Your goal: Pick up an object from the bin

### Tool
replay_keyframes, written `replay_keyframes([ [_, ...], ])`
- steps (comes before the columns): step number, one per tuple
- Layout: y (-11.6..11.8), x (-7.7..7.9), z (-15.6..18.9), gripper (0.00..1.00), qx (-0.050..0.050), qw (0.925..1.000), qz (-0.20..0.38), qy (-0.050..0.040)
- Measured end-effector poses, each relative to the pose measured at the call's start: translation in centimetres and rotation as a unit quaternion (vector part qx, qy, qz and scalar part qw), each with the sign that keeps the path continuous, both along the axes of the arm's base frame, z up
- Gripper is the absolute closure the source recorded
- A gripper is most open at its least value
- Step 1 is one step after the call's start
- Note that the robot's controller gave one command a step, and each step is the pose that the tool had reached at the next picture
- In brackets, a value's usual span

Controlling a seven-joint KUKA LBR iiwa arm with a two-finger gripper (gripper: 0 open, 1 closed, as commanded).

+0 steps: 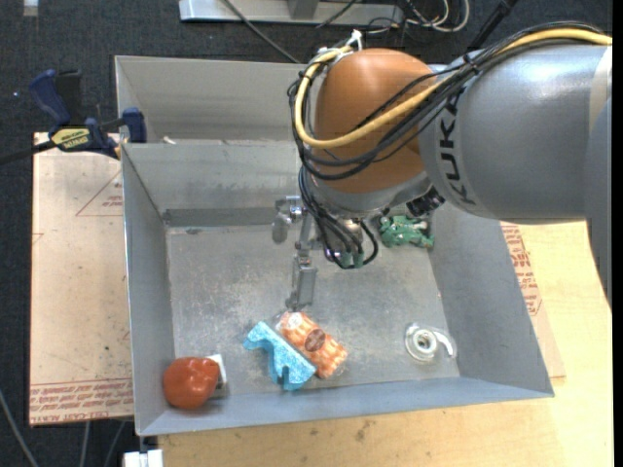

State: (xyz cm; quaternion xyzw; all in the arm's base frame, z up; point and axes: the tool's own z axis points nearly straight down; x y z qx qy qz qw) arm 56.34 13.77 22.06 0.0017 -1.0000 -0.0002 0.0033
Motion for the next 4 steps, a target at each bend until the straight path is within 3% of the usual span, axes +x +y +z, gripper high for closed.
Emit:
replay_keyframes([
  [1,-0.1,0.2,0.5,0.00,0.001,1.0000,-0.001,-0.0039],
  [2,-1.3,-0.1,-2.9,0.00,0.001,0.9981,-0.061,-0.0056],
  [3,-0.5,-3.0,-9.5,0.00,0.001,0.9911,-0.133,-0.0052],
  [4,-2.9,-3.6,-13.0,0.00,0.000,0.9945,-0.105,-0.0015],
])
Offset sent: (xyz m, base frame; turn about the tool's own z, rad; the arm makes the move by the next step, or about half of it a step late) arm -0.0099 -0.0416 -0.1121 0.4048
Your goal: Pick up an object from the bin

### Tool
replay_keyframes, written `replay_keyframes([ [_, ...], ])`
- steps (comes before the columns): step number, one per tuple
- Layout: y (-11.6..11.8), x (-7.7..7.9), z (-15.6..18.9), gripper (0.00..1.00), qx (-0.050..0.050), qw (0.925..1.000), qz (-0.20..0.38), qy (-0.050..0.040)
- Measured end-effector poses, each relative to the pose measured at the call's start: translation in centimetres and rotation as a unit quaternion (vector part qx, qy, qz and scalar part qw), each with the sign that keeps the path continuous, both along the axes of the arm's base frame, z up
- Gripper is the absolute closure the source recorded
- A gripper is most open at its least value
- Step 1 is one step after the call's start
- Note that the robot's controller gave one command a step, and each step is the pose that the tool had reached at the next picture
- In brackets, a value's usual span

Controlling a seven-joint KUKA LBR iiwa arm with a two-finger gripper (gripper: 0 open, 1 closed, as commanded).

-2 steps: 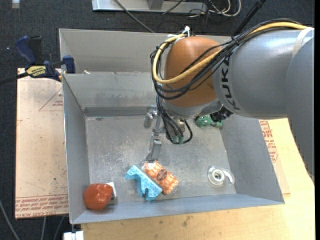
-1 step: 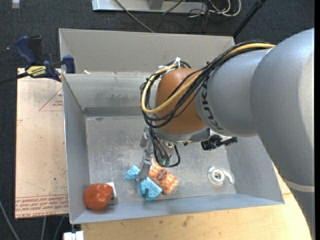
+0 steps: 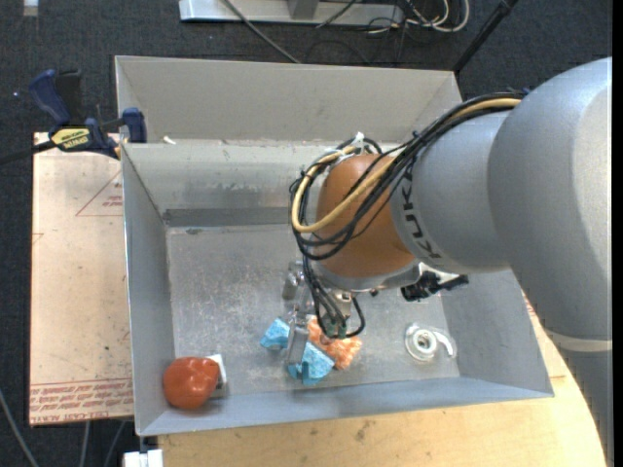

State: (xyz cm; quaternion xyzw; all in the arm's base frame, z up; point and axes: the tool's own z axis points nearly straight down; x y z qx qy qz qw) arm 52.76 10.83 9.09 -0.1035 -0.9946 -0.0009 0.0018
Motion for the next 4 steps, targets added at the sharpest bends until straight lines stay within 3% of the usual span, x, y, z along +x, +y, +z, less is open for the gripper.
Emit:
replay_keyframes([
  [1,-2.7,-1.0,-1.1,0.00,0.001,0.9926,0.122,-0.0036],
  [2,-4.1,-2.6,-2.0,1.00,0.000,0.9979,-0.064,-0.0034],
  [3,-4.1,-2.6,-2.0,1.00,0.000,0.9979,-0.064,-0.0034],
  [4,-2.7,-1.0,-2.0,1.00,0.000,0.9972,0.075,-0.0032],
])
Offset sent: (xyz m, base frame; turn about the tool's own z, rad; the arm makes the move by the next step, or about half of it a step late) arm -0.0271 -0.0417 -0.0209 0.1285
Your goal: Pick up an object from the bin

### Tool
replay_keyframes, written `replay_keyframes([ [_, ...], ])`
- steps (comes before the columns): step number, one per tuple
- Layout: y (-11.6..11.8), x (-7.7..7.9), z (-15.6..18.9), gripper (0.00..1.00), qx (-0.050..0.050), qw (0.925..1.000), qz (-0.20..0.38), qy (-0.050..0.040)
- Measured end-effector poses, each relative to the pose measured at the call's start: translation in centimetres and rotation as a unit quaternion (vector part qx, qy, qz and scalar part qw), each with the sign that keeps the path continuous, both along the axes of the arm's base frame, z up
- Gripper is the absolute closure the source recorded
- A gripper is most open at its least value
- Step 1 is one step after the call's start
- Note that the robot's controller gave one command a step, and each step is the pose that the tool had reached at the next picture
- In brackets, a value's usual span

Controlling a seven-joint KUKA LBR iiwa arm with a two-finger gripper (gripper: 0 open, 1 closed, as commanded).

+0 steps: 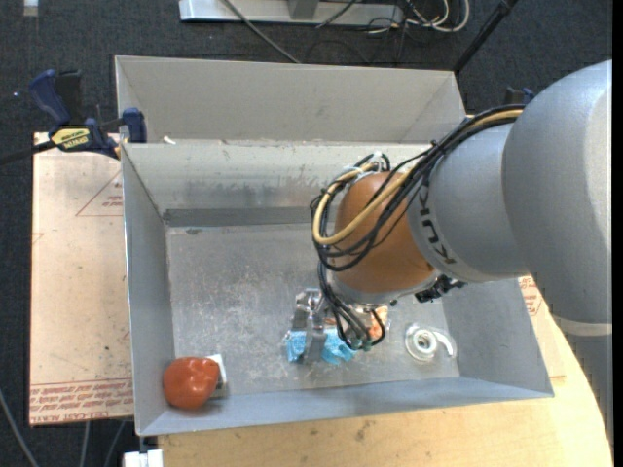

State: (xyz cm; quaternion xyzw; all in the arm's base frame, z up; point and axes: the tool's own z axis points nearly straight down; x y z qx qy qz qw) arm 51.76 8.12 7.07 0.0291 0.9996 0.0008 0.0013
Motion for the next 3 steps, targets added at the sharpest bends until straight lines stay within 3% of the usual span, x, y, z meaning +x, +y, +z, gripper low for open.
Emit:
replay_keyframes([
  [1,0.0,0.0,0.0,1.00,0.000,1.0000,0.000,0.0000],
  [2,0.0,1.7,5.0,1.00,-0.001,1.0000,0.001,0.0041],
  [3,-1.5,1.4,6.7,1.00,0.000,1.0000,0.004,-0.0055],
])
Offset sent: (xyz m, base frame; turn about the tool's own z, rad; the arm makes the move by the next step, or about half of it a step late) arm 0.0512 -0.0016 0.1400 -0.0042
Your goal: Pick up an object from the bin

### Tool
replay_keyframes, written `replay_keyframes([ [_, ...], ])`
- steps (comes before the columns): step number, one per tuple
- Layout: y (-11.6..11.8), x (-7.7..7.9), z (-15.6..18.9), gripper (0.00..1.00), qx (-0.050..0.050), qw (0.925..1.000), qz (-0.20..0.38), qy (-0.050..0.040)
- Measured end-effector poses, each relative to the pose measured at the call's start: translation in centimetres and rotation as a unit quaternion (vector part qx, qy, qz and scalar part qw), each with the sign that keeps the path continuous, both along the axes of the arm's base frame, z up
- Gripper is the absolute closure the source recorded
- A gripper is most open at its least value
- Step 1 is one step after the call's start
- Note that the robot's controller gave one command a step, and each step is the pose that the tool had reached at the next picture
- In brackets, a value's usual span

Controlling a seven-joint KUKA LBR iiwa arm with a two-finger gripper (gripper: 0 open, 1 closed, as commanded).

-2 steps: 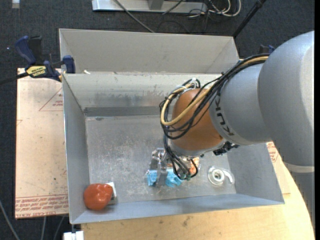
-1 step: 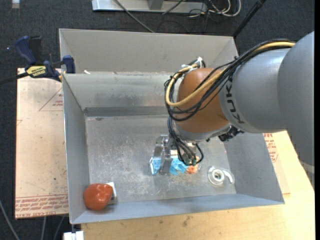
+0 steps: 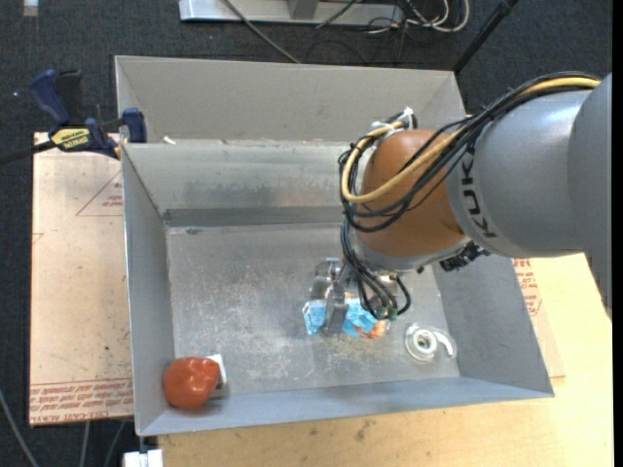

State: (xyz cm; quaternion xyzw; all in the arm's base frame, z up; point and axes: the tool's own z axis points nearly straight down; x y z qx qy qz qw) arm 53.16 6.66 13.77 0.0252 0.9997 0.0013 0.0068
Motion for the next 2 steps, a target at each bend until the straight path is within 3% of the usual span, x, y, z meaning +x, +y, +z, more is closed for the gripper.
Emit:
replay_keyframes([
  [1,-2.5,0.3,0.3,1.00,-0.001,0.9999,0.000,0.0106],
  [2,-2.0,1.7,6.2,1.00,-0.001,1.0000,0.004,0.0080],
])
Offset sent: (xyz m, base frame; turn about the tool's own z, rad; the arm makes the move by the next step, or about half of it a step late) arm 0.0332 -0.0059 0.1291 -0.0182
